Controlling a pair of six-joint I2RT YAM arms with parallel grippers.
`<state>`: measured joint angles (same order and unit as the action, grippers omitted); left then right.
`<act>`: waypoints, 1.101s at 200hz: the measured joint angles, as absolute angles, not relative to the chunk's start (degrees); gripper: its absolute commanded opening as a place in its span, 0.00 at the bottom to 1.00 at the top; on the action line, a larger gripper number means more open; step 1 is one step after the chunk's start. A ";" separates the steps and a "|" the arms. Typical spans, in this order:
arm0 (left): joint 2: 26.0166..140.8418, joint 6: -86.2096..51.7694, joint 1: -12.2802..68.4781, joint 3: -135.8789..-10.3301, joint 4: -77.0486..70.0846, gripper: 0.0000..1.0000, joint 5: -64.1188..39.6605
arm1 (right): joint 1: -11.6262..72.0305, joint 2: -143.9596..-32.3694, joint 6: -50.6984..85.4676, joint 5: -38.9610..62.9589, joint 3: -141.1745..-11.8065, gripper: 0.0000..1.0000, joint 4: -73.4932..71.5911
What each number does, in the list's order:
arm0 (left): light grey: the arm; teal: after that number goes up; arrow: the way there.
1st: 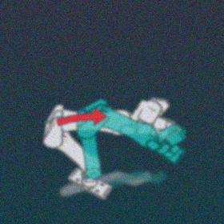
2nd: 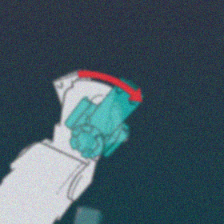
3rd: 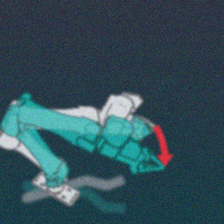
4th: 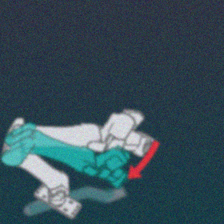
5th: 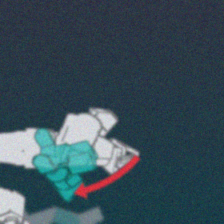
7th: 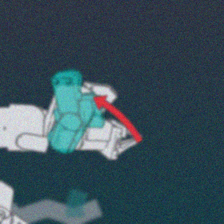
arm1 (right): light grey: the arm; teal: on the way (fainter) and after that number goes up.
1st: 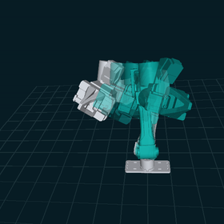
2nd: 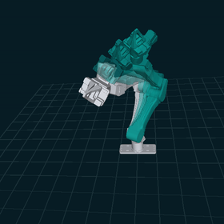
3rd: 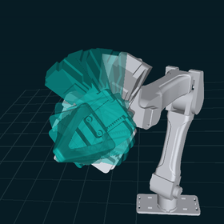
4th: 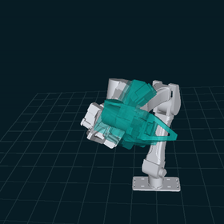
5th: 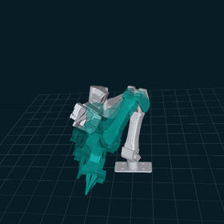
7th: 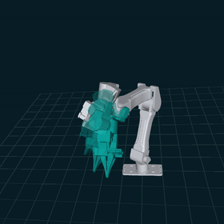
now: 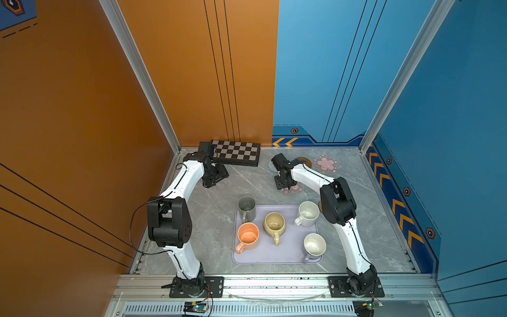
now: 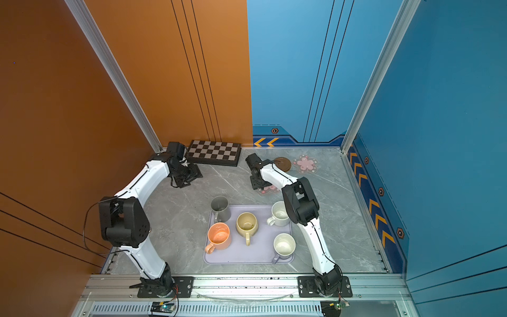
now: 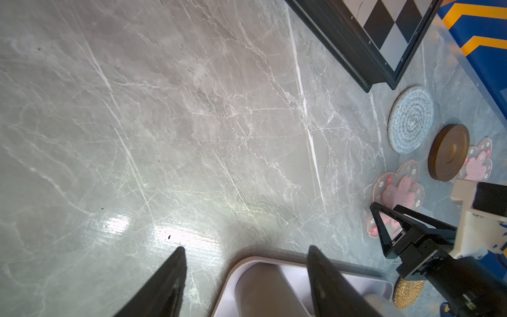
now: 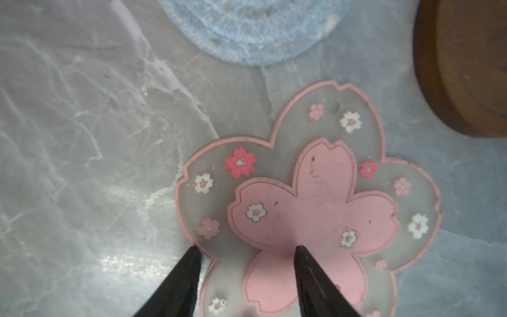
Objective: Place cups on coasters
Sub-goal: Move the coaster to the middle-right of the table.
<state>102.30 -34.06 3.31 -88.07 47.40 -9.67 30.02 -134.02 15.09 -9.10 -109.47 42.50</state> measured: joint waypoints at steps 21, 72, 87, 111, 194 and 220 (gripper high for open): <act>102.10 -34.09 3.31 -88.07 47.40 0.70 -9.67 | 29.26 -133.03 16.47 -9.08 -107.72 0.56 42.00; 101.06 -34.11 2.98 -88.07 47.42 0.71 -9.65 | 27.94 -129.10 19.59 -8.82 -100.68 0.55 38.65; 100.75 -34.13 2.94 -88.07 47.42 0.71 -9.65 | 27.75 -128.03 20.01 -8.67 -98.80 0.57 37.71; 100.33 -34.33 2.90 -88.05 47.40 0.71 -9.67 | 27.73 -126.50 19.97 -8.16 -96.47 0.60 36.82; 99.94 -34.50 2.90 -87.31 47.42 0.73 -9.65 | 26.61 -126.85 18.02 -6.04 -101.51 0.61 38.52; 99.94 -34.50 2.90 -87.05 47.42 0.73 -9.65 | 25.69 -129.49 18.02 -5.10 -107.55 0.62 38.30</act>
